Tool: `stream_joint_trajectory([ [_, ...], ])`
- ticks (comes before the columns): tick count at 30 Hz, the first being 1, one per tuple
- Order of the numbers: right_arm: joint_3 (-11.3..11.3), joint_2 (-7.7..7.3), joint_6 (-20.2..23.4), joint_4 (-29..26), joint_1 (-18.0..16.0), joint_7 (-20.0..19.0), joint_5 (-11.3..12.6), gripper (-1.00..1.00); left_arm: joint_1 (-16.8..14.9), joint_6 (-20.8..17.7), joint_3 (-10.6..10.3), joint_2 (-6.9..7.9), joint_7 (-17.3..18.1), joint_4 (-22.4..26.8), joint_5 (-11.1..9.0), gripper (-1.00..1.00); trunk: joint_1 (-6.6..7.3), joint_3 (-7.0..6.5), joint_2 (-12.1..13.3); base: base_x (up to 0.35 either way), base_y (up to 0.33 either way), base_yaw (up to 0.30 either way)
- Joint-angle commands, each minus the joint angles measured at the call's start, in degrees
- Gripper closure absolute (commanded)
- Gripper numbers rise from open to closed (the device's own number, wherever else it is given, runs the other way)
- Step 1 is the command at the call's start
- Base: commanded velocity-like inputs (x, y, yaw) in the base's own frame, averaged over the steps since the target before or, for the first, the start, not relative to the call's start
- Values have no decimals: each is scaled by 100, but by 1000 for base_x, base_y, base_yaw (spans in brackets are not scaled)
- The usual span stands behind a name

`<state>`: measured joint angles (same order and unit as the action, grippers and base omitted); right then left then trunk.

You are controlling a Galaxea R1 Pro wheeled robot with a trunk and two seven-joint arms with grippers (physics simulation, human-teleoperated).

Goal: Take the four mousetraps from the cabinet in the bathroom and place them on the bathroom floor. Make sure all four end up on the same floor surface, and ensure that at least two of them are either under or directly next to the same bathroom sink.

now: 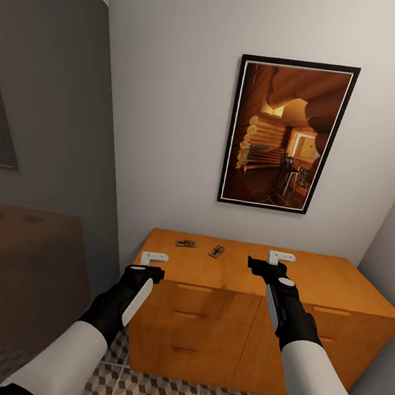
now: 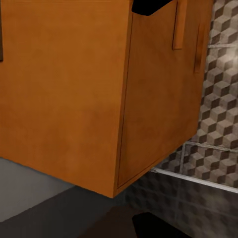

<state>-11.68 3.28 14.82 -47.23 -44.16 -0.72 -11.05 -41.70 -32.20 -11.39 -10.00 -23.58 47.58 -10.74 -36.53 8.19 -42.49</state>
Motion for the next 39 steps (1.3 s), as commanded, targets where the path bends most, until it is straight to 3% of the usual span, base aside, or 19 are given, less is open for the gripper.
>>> stream_joint_trajectory([
  [1,-17,6,30,13,-5,-7,-55,-100,-5,-15,-11,0,-50,6,-59,-100,-2,10,-8,0,0,0],
  [16,-17,5,26,105,-4,-7,-55,-100,-5,-15,-4,0,-47,5,-56,-100,-2,10,-8,0,0,0],
  [30,-1,6,12,142,-4,-43,-81,-100,-5,-6,7,0,307,-246,-43,-100,-2,10,-8,2,0,0],
  [39,-1,6,12,143,-4,-51,-82,-100,-5,-14,5,0,327,-280,-33,-100,-2,10,-8,208,0,0],
])
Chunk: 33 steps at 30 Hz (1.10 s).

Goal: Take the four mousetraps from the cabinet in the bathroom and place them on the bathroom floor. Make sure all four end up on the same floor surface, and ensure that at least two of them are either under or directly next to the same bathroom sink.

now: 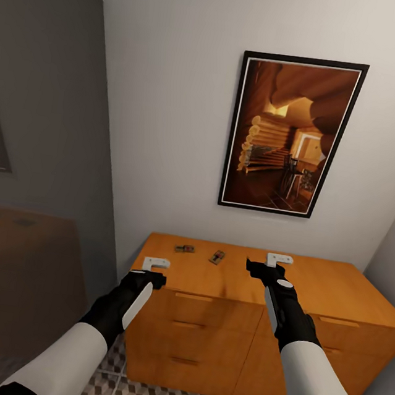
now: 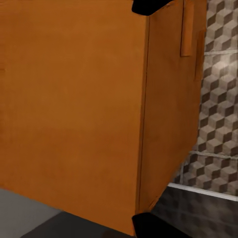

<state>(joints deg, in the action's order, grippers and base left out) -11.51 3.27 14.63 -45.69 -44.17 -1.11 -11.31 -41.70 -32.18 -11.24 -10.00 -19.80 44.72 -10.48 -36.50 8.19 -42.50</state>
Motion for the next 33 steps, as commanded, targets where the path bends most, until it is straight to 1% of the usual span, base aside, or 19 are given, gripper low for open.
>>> stream_joint_trajectory([
  [1,-18,6,31,-10,-4,-12,-56,-100,-5,-16,-10,0,-51,4,-60,-100,-5,10,-7,314,0,0],
  [23,-12,5,31,-5,-4,-23,-56,-100,-5,-17,-15,0,-50,-7,-60,-100,-5,10,-7,316,0,0],
  [27,-11,6,31,21,-3,-28,-56,-100,-5,-17,-20,0,-50,-7,-60,-100,-5,10,-7,151,0,0],
  [33,-10,4,31,55,-1,-36,-56,-100,-5,-17,-22,0,-50,-7,-60,-100,-5,10,-7,44,0,0],
])
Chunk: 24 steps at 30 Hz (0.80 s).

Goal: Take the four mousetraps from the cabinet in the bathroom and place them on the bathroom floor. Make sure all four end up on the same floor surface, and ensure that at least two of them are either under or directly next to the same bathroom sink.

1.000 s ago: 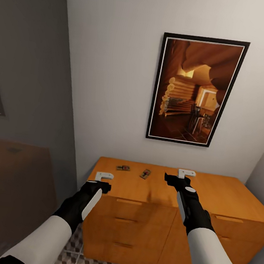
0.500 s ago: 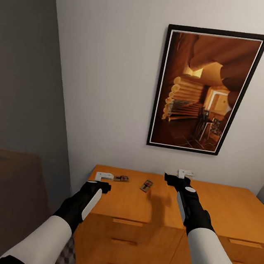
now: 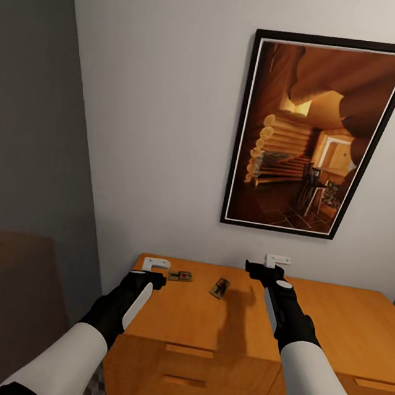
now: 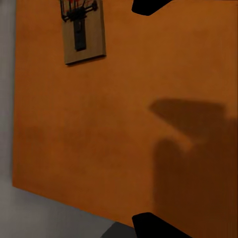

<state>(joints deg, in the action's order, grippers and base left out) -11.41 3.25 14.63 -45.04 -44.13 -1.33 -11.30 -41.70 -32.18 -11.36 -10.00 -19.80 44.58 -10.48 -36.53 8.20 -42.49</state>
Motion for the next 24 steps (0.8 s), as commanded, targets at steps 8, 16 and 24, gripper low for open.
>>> stream_joint_trajectory([
  [8,-15,9,31,52,-4,-16,-56,-100,-5,-16,-14,0,-50,6,-60,-100,-2,10,-8,9,0,0],
  [16,-11,9,31,86,-4,-17,-56,-100,-5,-16,-15,0,-50,6,-60,-100,-2,10,-8,1,0,0],
  [24,-11,9,31,91,-6,-17,-56,-100,-5,-16,-15,0,-50,6,-60,-100,-2,10,-8,75,43,0],
])
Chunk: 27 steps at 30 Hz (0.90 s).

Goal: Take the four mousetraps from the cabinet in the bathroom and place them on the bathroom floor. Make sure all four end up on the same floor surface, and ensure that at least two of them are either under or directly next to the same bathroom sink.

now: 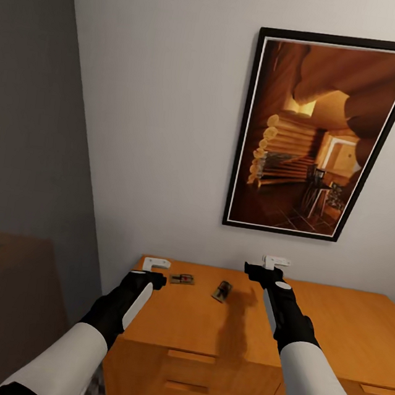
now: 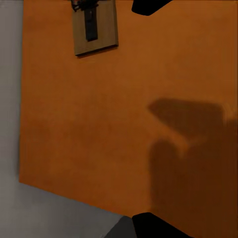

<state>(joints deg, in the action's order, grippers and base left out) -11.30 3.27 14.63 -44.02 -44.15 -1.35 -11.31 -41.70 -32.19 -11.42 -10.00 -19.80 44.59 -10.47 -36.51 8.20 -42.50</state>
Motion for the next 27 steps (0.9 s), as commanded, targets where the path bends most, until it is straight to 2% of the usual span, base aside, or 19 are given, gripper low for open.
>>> stream_joint_trajectory([
  [1,-21,7,31,-11,-3,-14,-56,-100,-4,-15,-9,0,-50,6,-60,-100,-3,10,-7,197,150,0],
  [9,-21,7,31,-10,0,-14,-56,-100,-4,-15,-9,0,-50,6,-66,-100,-3,10,-7,167,120,0],
  [27,-21,6,31,-3,-2,-14,-56,-100,-4,-15,-9,0,-50,6,-61,-100,-3,10,-7,14,9,0],
])
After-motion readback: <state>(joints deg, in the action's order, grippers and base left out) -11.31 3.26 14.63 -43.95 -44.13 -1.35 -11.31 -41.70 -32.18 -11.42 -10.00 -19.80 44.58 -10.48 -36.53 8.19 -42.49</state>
